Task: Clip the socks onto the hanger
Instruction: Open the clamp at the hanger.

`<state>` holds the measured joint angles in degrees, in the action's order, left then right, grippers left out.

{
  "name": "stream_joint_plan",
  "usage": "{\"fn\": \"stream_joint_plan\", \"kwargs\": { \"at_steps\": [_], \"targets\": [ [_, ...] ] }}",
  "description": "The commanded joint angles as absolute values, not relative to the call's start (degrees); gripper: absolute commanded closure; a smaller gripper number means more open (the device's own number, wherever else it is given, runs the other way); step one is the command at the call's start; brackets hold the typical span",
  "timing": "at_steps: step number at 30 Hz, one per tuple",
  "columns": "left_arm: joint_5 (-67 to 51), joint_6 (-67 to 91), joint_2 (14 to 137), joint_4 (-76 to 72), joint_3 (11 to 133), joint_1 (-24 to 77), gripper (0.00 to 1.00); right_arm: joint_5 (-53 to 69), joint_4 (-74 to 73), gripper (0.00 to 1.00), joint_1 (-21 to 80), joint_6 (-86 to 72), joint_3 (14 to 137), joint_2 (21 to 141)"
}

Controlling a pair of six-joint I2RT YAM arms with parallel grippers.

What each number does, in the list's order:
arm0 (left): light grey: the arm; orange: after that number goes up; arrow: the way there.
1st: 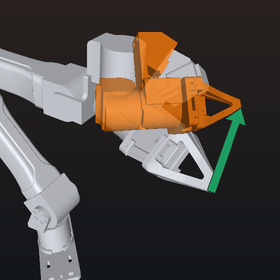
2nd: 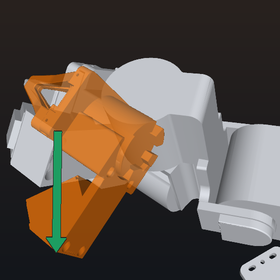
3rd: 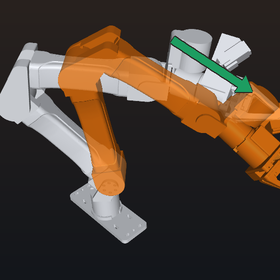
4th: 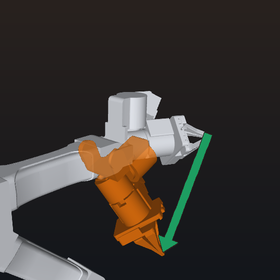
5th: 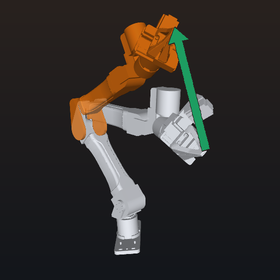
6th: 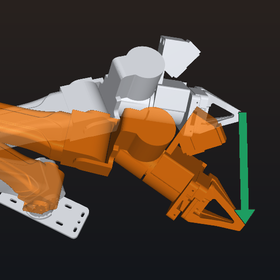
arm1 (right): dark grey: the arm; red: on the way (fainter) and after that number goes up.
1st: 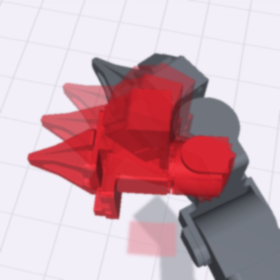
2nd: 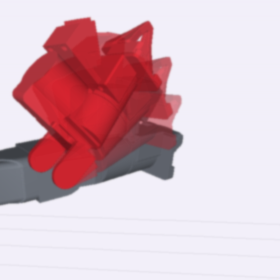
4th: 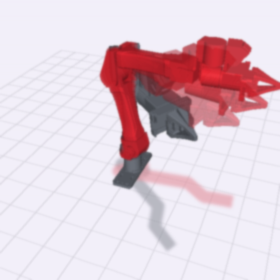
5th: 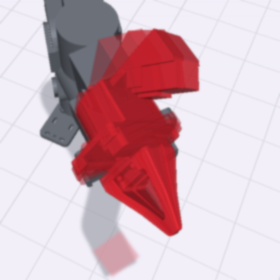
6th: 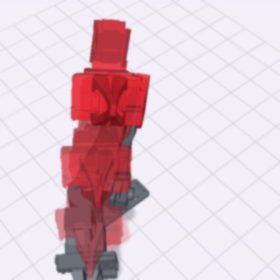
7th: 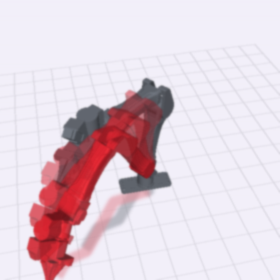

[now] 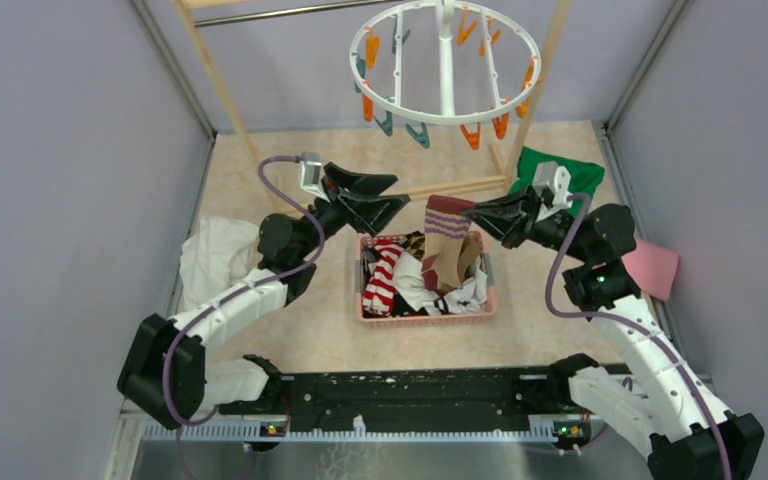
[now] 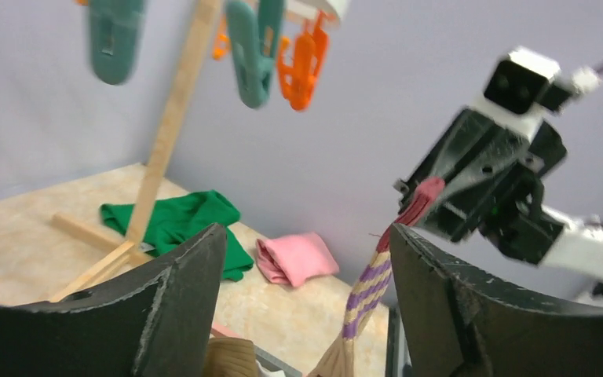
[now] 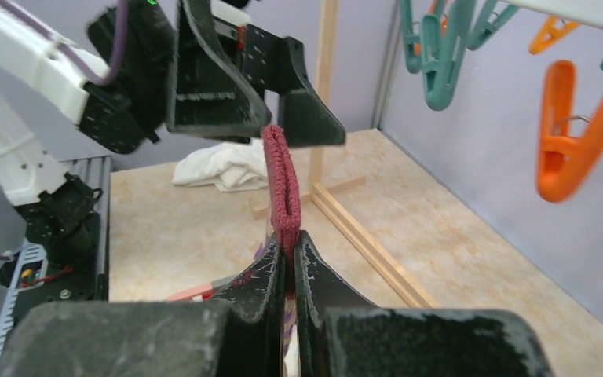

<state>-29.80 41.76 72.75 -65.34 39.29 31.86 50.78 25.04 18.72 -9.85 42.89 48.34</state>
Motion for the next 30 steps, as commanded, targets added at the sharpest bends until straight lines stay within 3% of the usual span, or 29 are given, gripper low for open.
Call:
{"fn": "stream_joint_plan", "kwargs": {
  "at_steps": [1, 6, 10, 16, 18, 21, 30],
  "targets": [
    [-17.89, 40.43, 65.21, -46.64, 43.2, 30.92, 0.15, 43.25, 14.97, 1.0, 19.03, -2.56, 47.53, 47.3],
    [-13.9, 44.54, 65.86, -22.12, 56.41, 30.99, 0.13, 42.43, 14.18, 1.0, 18.98, -2.72, 48.52, 48.72],
    [-10.65, 46.5, 68.01, -12.36, 63.89, 31.16, 0.12, 42.91, 12.71, 1.0, 18.99, -2.27, 49.91, 50.49],
    [-6.05, 45.58, 71.06, -5.15, 70.87, 32.57, 0.13, 42.46, 13.63, 1.0, 18.99, -2.67, 49.95, 51.74],
    [-3.83, 43.85, 71.58, -4.41, 71.59, 33.79, 0.18, 42.37, 14.57, 1.0, 19.03, -3.47, 49.6, 51.97],
    [-0.75, 41.78, 71.88, -5.21, 71.41, 34.93, 0.24, 42.36, 15.38, 1.0, 18.98, -3.97, 49.4, 52.35],
    [0.93, 36.18, 75.57, -10.75, 74.16, 37.04, 0.27, 42.37, 16.66, 1.0, 18.98, -4.55, 49.27, 53.25]
  ]
}}
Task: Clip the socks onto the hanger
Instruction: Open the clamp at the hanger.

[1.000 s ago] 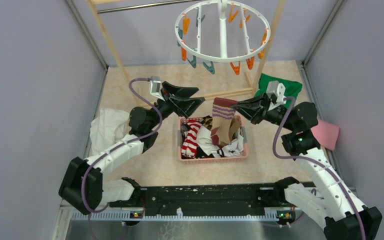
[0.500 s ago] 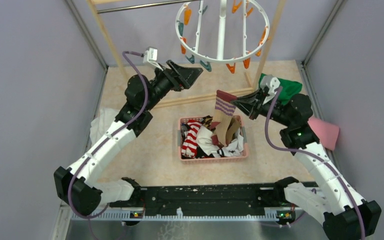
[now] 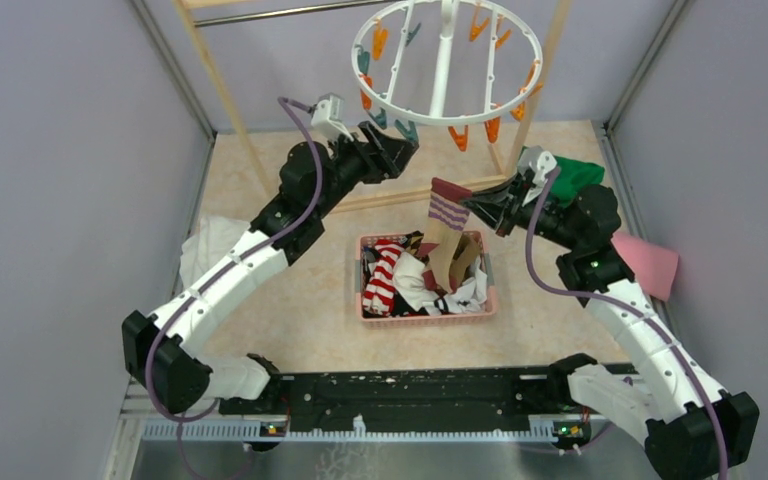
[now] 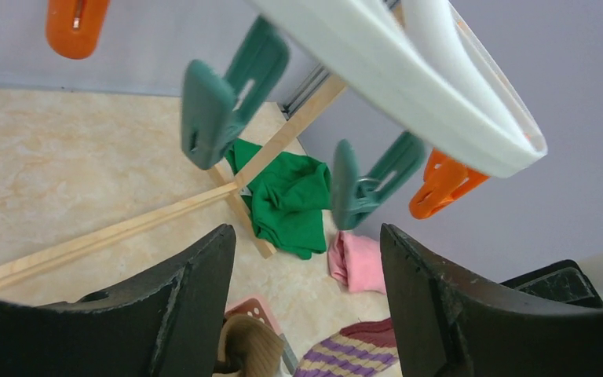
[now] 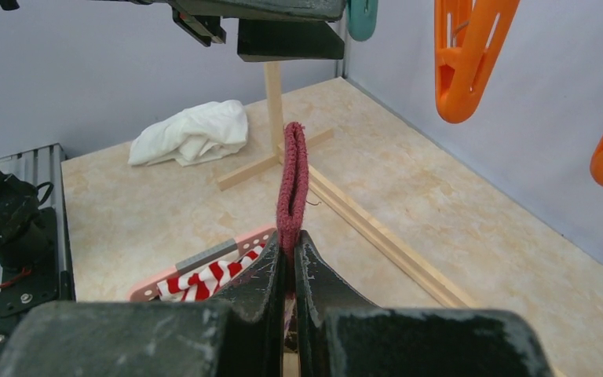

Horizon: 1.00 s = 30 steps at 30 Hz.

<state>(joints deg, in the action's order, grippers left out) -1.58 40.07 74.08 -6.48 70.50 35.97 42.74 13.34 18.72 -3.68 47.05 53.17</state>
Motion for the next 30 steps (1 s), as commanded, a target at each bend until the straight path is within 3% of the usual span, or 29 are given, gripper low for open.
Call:
{"fn": "stream_joint_plan", "kwargs": {
  "at_steps": [1, 10, 30],
  "targets": [
    [1.9, 35.54, 75.91, -11.06, 74.42, 37.32, 0.27, 42.32, 16.82, 1.0, 19.01, -4.71, 49.3, 53.33],
    [8.22, 31.38, 78.49, -12.12, 76.54, 38.58, 0.36, 42.19, 17.66, 1.0, 19.03, -5.19, 49.22, 53.79],
    [9.09, 27.49, 80.03, -15.13, 79.61, 38.69, 0.4, 41.74, 18.76, 1.0, 19.03, -5.13, 48.91, 54.05]
  ]
}}
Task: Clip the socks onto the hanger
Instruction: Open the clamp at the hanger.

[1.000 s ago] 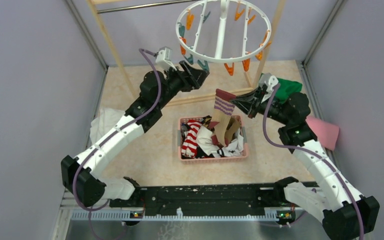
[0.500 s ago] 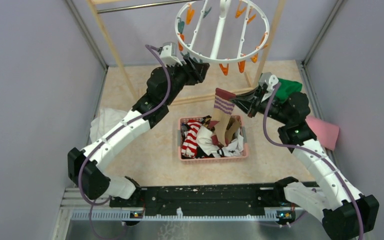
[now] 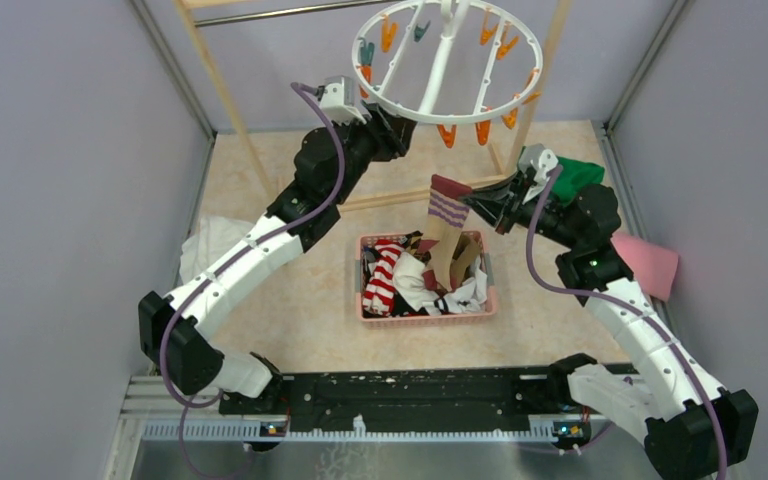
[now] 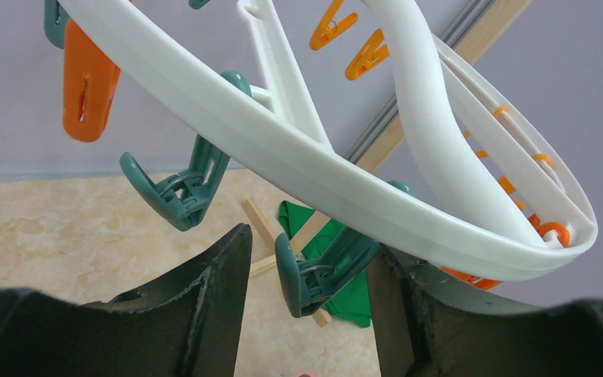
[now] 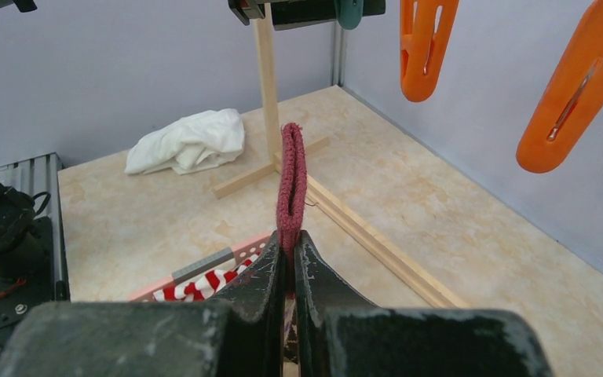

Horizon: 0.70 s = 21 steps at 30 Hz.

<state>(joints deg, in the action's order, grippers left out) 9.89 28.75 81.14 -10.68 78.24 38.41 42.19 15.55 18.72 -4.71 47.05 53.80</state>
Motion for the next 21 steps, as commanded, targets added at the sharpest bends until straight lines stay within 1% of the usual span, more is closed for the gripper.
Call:
{"fn": "stream_joint_plan", "kwargs": {
  "at_steps": [1, 8, 14, 21],
  "targets": [
    [8.98, 27.29, 79.89, -15.37, 79.32, 38.67, 0.4, 41.75, 18.8, 1.0, 18.99, -5.15, 48.87, 54.03],
    [9.23, 25.89, 79.23, -15.89, 78.61, 38.67, 0.41, 41.74, 18.98, 1.0, 19.01, -5.17, 48.87, 54.23],
    [8.67, 24.26, 78.42, -16.55, 77.95, 38.67, 0.4, 41.58, 18.9, 1.0, 19.01, -5.1, 48.87, 54.22],
    [5.47, 20.57, 76.84, -22.02, 73.73, 38.67, 0.38, 41.48, 18.72, 1.0, 19.03, -5.01, 48.91, 54.27]
  ]
}}
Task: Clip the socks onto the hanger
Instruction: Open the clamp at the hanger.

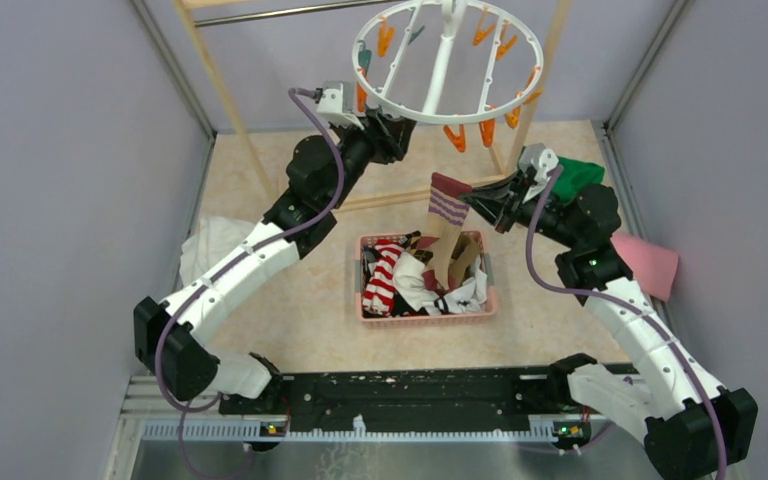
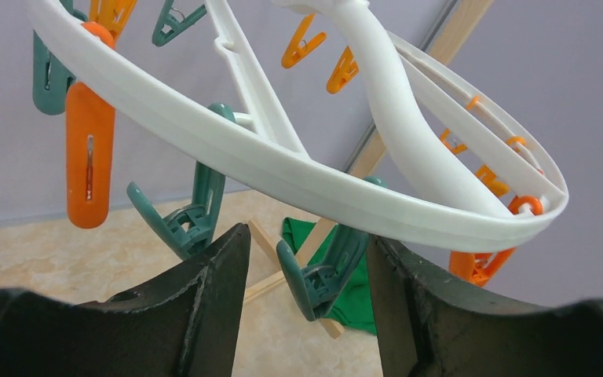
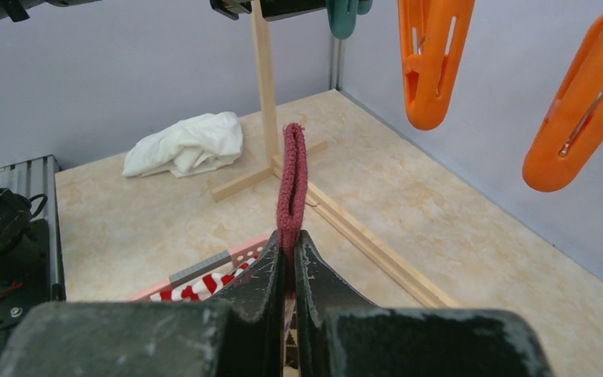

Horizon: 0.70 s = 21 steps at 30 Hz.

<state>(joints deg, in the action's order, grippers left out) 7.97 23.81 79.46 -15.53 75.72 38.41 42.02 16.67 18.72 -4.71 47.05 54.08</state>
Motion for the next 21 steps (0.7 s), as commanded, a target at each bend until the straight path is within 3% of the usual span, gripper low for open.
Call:
{"fn": "stream_joint_plan", "kwargs": {
  "at_steps": [1, 21],
  "targets": [
    [5.08, 19.78, 76.74, -22.74, 73.19, 38.67, 0.38, 41.48, 18.72, 1.0, 18.99, -4.97, 48.95, 54.31],
    [6.7, 15.47, 80.1, -29.63, 72.67, 38.67, 0.45, 41.39, 18.9, 1.0, 18.99, -4.83, 48.96, 54.32]
  ]
}}
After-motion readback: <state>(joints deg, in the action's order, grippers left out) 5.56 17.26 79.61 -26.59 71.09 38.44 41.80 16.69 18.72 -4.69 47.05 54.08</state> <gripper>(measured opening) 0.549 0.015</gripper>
